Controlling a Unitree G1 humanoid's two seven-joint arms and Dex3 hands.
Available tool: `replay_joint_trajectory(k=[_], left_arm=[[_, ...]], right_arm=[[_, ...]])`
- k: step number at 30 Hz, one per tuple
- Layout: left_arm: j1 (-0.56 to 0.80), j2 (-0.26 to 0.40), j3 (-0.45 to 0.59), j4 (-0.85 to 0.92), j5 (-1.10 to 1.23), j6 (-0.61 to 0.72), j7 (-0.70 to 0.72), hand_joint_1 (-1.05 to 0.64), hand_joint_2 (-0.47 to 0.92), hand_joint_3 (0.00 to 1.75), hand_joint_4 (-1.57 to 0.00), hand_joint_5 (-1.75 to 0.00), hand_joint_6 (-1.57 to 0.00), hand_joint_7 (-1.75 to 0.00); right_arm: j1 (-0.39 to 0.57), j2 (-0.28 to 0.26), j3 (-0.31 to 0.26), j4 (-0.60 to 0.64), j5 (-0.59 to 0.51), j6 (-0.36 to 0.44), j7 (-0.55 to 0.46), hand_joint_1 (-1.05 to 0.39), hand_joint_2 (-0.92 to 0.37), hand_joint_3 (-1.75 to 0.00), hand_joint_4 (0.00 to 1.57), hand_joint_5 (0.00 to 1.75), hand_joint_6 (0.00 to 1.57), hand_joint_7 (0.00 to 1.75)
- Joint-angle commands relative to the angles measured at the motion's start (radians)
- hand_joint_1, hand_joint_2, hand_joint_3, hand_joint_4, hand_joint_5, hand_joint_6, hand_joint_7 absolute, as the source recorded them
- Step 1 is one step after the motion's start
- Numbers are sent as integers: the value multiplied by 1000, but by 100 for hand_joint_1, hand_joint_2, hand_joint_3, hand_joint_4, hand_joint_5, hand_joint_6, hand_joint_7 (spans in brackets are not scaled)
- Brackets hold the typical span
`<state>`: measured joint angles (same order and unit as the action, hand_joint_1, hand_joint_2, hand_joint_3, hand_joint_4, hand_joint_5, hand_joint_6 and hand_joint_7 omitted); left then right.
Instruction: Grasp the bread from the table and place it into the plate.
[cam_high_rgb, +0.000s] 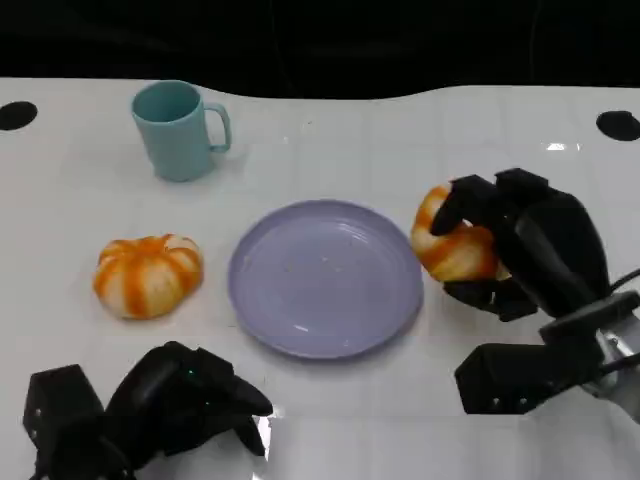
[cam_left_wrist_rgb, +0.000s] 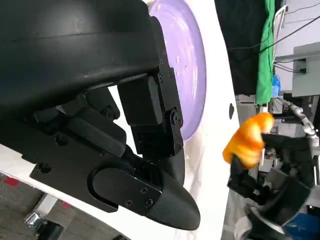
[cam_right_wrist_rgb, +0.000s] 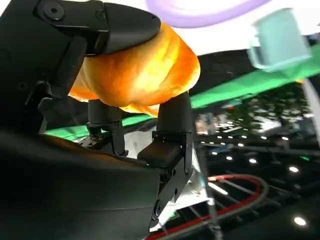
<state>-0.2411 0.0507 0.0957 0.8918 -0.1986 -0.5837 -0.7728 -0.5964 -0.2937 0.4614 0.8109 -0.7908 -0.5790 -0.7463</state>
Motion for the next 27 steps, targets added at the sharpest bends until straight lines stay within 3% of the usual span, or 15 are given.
replay_joint_trajectory(k=[1, 8, 21, 25, 27], left_arm=[[-3, 23, 0, 7, 4, -16, 3, -105, 85, 0, -125, -90, -157, -4], [-4, 21, -3, 13, 2, -23, 1, -105, 86, 0, -124, -91, -157, -3], [-1, 15, -2, 11, -6, -19, -6, -105, 85, 0, -123, -91, -157, -3], [1, 13, -4, 6, -6, -16, -5, -105, 85, 0, -123, -91, -157, -3], [3, 13, -5, 4, -2, -17, 0, -105, 85, 0, -123, -91, -157, -3]], right_arm=[[-26, 28, -3, -57, 44, -41, 86, -11, -17, -153, 104, 175, 80, 174], [-49, 84, -6, -96, 99, -51, 269, -13, -18, -155, 102, 175, 84, 162], [-117, 187, -1, 31, 139, -93, 386, -13, -22, -149, 100, 175, 80, 166], [-126, 221, -7, 88, 165, -89, 410, -14, -29, -149, 94, 175, 79, 160], [-129, 226, -12, 109, 177, -96, 423, -15, -34, -142, 89, 174, 81, 144]])
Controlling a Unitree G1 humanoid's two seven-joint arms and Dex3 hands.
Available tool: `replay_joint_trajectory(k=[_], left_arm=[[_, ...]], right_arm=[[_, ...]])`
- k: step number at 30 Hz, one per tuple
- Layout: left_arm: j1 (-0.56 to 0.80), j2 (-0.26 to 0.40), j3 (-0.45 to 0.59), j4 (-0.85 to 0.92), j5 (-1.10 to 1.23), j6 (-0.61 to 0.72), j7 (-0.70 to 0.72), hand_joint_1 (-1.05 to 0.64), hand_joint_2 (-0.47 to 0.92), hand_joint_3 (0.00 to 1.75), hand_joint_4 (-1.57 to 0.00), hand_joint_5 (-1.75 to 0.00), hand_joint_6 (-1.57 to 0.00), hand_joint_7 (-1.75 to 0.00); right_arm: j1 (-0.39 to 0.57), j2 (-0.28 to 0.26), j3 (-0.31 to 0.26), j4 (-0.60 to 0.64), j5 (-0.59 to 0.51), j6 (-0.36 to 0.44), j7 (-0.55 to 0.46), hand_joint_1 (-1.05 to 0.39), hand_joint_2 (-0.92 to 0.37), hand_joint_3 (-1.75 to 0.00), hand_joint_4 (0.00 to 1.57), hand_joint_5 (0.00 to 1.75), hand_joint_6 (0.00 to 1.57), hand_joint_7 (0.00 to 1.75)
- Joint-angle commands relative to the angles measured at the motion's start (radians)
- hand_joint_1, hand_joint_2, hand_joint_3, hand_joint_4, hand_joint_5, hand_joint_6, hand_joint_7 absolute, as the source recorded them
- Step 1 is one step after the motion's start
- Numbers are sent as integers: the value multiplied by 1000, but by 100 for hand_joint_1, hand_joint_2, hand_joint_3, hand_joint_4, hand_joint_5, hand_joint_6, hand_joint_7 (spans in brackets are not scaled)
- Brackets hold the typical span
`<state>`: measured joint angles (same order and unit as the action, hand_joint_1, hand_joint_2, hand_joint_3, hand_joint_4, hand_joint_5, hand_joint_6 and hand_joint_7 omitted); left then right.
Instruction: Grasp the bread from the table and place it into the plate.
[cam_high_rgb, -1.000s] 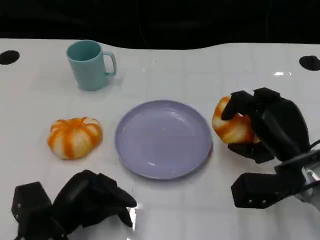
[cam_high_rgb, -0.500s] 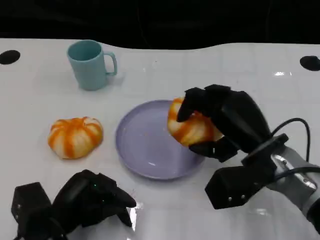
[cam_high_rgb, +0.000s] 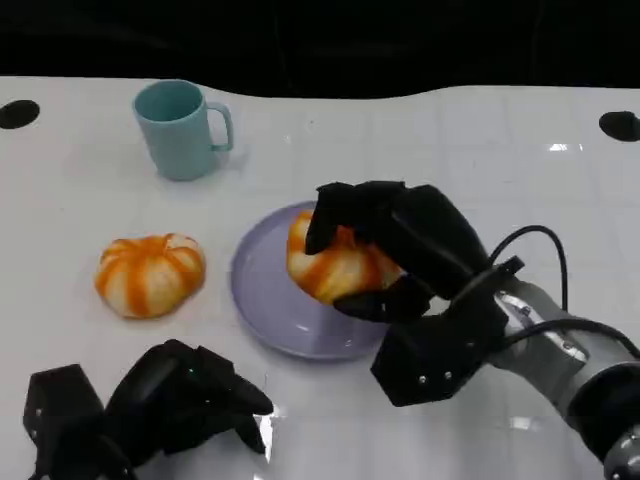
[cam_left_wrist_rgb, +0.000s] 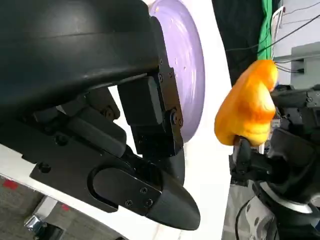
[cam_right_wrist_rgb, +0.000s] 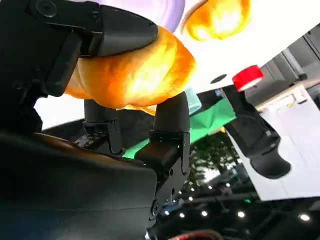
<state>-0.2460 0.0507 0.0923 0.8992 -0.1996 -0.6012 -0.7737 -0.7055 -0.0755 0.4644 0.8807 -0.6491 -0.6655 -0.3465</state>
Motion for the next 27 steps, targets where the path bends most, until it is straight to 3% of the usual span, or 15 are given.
replay_joint_trajectory(k=[1, 4, 6, 8, 9, 11, 15, 21, 22, 24, 27], left_arm=[[8, 14, -3, -4, 0, -1, 1, -105, 85, 0, -123, -91, -157, -3], [6, 12, -1, 1, -6, -1, -6, -105, 85, 0, -123, -91, -157, -3], [7, 12, -1, 2, -7, -3, -6, -105, 85, 0, -123, -91, -156, -3], [8, 12, -2, 1, -7, -3, -6, -105, 86, 0, -123, -91, -156, -2], [8, 12, -2, 1, -8, -3, -6, -105, 85, 0, -123, -91, -156, -2], [9, 12, -3, -2, -6, -1, -3, -105, 85, 0, -123, -90, -156, -2], [9, 12, -5, -5, -3, 5, 3, -105, 85, 0, -123, -91, -157, -3], [9, 12, -6, -7, -4, 9, 5, -105, 85, 0, -124, -91, -157, -3], [9, 11, -5, -9, -5, 11, 5, -105, 85, 0, -123, -90, -157, -3], [9, 10, -5, -9, -8, 12, 2, -105, 84, 0, -123, -90, -157, -3], [8, 10, -5, -8, -8, 13, 0, -105, 84, 0, -123, -89, -157, -2]], right_arm=[[-22, 8, -15, 47, 39, -10, 28, -15, -36, -138, 85, 174, 81, 133], [-21, 4, -15, 48, 49, 5, 65, -22, -47, -111, 75, 152, 79, 94], [-19, -3, -13, 37, 53, 18, 99, -30, -60, -82, 60, 126, 65, 67], [-16, -13, -11, 13, 54, 41, 149, -36, -71, -60, 50, 109, 57, 51], [-13, -17, -11, 1, 53, 52, 168, -45, -83, -37, 39, 94, 47, 40], [-8, -26, -10, -24, 51, 77, 207, -49, -90, -25, 33, 86, 42, 33], [13, -44, -11, -96, 55, 148, 297, -74, -92, -24, 8, 69, 18, 17], [44, -63, -11, -183, 54, 214, 362, -78, -92, -25, 4, 67, 14, 14], [54, -74, -9, -213, 50, 236, 386, -86, -92, -29, 2, 53, 7, 9], [78, -94, -10, -268, 49, 265, 421, -91, -92, -31, 0, 43, 3, 7], [110, -113, -17, -316, 56, 273, 433, -92, -92, -32, 0, 40, 3, 6]])
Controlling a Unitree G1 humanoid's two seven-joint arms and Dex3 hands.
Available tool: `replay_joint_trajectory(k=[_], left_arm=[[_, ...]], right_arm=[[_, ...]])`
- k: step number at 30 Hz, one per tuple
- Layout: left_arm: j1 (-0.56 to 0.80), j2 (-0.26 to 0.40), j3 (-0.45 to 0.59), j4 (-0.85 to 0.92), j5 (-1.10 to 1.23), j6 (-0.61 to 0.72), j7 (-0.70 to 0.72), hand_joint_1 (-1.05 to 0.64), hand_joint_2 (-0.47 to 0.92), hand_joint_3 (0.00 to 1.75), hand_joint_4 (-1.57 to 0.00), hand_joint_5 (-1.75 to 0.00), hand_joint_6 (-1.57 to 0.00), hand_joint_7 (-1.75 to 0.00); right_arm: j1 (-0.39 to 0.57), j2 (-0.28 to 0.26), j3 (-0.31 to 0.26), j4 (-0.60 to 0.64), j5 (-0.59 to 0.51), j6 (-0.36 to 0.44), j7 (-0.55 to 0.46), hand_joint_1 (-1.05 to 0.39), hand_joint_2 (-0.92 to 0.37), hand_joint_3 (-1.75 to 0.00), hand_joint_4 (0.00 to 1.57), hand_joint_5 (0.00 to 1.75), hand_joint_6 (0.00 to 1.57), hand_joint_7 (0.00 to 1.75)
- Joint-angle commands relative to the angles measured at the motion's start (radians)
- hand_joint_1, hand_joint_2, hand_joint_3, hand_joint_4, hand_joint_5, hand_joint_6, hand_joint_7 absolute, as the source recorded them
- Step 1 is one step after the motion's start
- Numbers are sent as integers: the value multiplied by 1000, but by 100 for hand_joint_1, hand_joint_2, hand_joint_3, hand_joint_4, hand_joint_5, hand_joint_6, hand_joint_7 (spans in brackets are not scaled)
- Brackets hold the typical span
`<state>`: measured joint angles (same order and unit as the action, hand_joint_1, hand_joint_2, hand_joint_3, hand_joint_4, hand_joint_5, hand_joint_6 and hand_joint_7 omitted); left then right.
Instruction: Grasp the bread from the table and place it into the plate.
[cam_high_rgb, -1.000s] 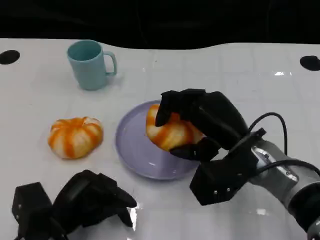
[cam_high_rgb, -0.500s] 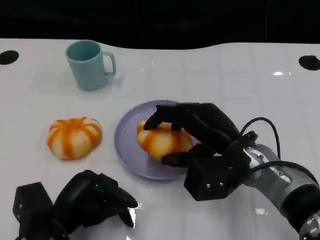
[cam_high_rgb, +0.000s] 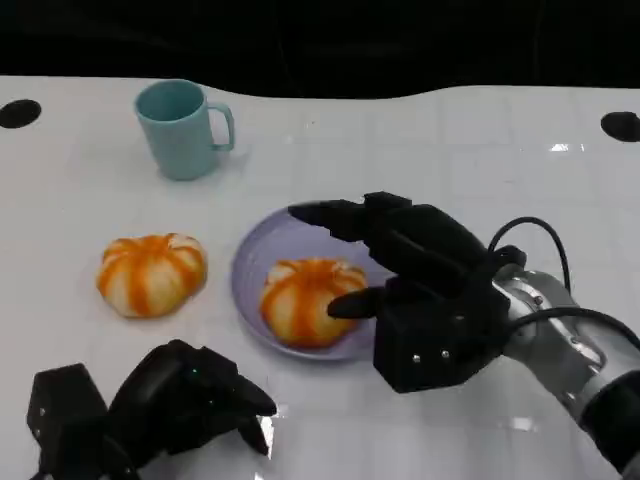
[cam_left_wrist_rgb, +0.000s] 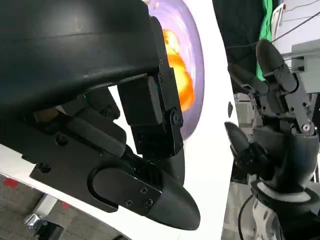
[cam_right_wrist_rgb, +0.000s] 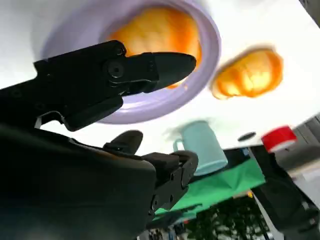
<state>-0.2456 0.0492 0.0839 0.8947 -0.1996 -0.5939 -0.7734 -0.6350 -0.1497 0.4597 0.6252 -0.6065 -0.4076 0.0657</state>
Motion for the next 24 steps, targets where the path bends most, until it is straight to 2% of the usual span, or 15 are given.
replay_joint_trajectory(k=[1, 8, 11, 13, 14, 18, 19, 20, 22, 23, 24], left_arm=[[7, 12, 3, -5, -7, 6, 2, -105, 84, 0, -123, -89, -157, -2], [9, 5, 4, -15, -14, 20, -1, -105, 83, 0, -124, -88, -157, -2], [5, 5, 5, -9, -13, 11, -4, -105, 84, 0, -124, -87, -157, -2], [3, 5, 5, -5, -12, 7, -5, -105, 84, 0, -124, -87, -157, -2], [1, 5, 6, -3, -13, 6, -7, -105, 84, 0, -125, -87, -157, -2], [1, 6, 3, -1, -3, -3, 4, -105, 84, 0, -126, -87, -157, -3], [1, 6, 3, -1, -2, -2, 6, -105, 84, 0, -126, -87, -157, -3], [2, 6, 2, -2, -2, -1, 7, -105, 85, 0, -126, -87, -157, -3], [2, 6, 2, -3, -1, 0, 8, -105, 85, 0, -126, -87, -157, -3], [2, 8, 1, -4, 1, 0, 8, -105, 85, 0, -126, -87, -157, -3], [3, 9, 0, -6, 2, 0, 9, -105, 85, 0, -126, -87, -157, -3]], right_arm=[[53, -47, -17, -78, 19, 15, 26, -92, -92, -32, 0, 40, 3, 6], [162, -93, -62, -217, 86, -3, 46, -87, -92, -35, 6, 44, 8, 8], [210, -114, -83, -272, 110, -8, 58, -84, -92, -34, 10, 47, 13, 10], [243, -129, -98, -299, 129, -24, 62, -78, -92, -32, 16, 52, 22, 14], [265, -136, -109, -310, 147, -43, 62, -77, -92, -32, 17, 53, 24, 14], [336, -136, -152, -304, 246, -157, 50, -63, -92, -22, 34, 65, 46, 23], [356, -132, -164, -291, 279, -202, 46, -59, -92, -20, 42, 76, 54, 25], [369, -129, -172, -281, 301, -235, 45, -54, -92, -19, 45, 109, 64, 30], [377, -125, -182, -265, 320, -270, 47, -51, -92, -18, 45, 131, 69, 33], [401, -129, -193, -272, 348, -285, 56, -51, -92, -18, 45, 134, 69, 33], [420, -132, -201, -277, 372, -298, 65, -51, -92, -22, 50, 153, 69, 55]])
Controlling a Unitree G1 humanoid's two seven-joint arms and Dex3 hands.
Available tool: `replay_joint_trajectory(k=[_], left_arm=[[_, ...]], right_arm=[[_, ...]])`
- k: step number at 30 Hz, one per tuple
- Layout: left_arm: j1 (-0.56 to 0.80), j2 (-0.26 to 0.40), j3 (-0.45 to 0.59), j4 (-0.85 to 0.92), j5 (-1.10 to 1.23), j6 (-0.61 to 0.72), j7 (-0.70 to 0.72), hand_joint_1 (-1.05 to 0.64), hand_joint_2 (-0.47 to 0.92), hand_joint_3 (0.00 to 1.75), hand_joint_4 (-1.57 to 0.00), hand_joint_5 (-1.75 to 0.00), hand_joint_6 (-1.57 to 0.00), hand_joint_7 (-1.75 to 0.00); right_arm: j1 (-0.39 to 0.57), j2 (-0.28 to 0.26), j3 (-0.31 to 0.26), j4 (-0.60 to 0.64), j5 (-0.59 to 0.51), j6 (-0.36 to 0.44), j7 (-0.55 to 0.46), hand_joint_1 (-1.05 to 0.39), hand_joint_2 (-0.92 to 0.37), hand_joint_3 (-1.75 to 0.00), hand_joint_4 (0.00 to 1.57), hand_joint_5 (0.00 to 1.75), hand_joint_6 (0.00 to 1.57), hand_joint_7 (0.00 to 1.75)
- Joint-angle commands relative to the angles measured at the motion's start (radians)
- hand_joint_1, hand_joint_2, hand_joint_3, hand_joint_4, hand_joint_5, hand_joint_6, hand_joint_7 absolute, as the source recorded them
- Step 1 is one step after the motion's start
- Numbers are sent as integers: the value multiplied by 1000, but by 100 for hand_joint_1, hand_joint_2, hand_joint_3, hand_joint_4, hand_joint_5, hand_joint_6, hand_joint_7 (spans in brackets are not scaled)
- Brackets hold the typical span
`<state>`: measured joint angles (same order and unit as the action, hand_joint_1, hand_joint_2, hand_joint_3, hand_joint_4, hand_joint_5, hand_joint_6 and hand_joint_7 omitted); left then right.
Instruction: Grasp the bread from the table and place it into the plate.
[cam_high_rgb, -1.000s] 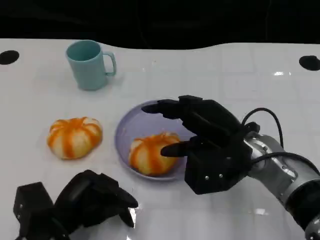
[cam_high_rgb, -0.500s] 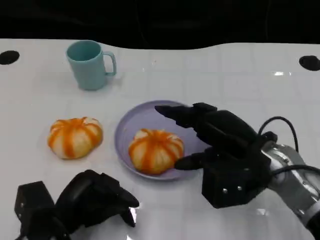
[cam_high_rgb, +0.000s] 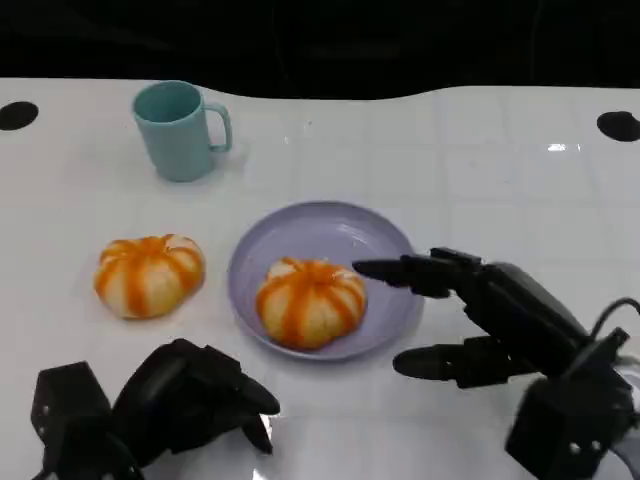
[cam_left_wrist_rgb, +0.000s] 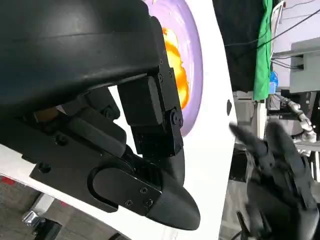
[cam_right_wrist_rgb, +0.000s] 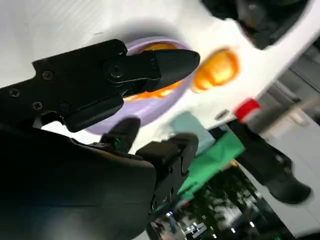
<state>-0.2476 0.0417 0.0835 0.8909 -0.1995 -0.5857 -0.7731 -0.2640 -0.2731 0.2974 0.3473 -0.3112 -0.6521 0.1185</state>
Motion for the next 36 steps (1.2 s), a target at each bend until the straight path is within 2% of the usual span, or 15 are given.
replay_joint_trajectory(k=[1, 3, 4, 5, 8, 15, 23, 27, 36], left_arm=[[5, 17, 0, -3, 3, -9, 9, -105, 85, 0, -126, -87, -157, -3], [6, 19, -2, -4, 7, -11, 12, -105, 85, 0, -126, -87, -157, -3], [5, 20, -4, -5, 10, -14, 14, -105, 86, 1, -126, -87, -157, -3], [5, 20, -3, -3, 10, -15, 14, -105, 86, 1, -126, -87, -157, -3], [4, 20, -3, -2, 12, -14, 15, -105, 86, 1, -126, -87, -157, -2], [2, 16, 0, -1, -1, -14, 2, -105, 86, 0, -125, -87, -156, -2], [-2, 20, -3, 1, 1, -7, 7, -105, 85, 0, -126, -88, -157, -2], [-3, 22, -2, 1, -2, 1, 4, -105, 84, 0, -126, -87, -157, -2], [-7, 30, 4, 7, -7, 3, 0, -105, 85, 0, -126, -86, -157, -2]], right_arm=[[63, -10, -45, -3, 94, -63, 19, -50, -92, -24, 53, 166, 59, 89], [90, -22, -58, -12, 129, -68, 47, -50, -92, -25, 55, 172, 54, 107], [105, -30, -64, -20, 148, -65, 64, -52, -92, -26, 58, 174, 50, 134], [125, -44, -72, -28, 166, -69, 83, -52, -92, -26, 59, 174, 48, 146], [164, -65, -89, -48, 183, -82, 114, -51, -92, -26, 63, 175, 46, 164], [262, -99, -124, -122, 163, -102, 132, -50, -92, -23, 73, 175, 56, 172], [306, -97, -132, -162, 173, -85, 151, -47, -92, -22, 73, 175, 56, 170], [291, -64, -136, -98, 159, -124, 119, -47, -92, -21, 74, 175, 57, 171], [247, -36, -140, 4, 134, -184, 82, -46, -92, -23, 73, 175, 55, 173]])
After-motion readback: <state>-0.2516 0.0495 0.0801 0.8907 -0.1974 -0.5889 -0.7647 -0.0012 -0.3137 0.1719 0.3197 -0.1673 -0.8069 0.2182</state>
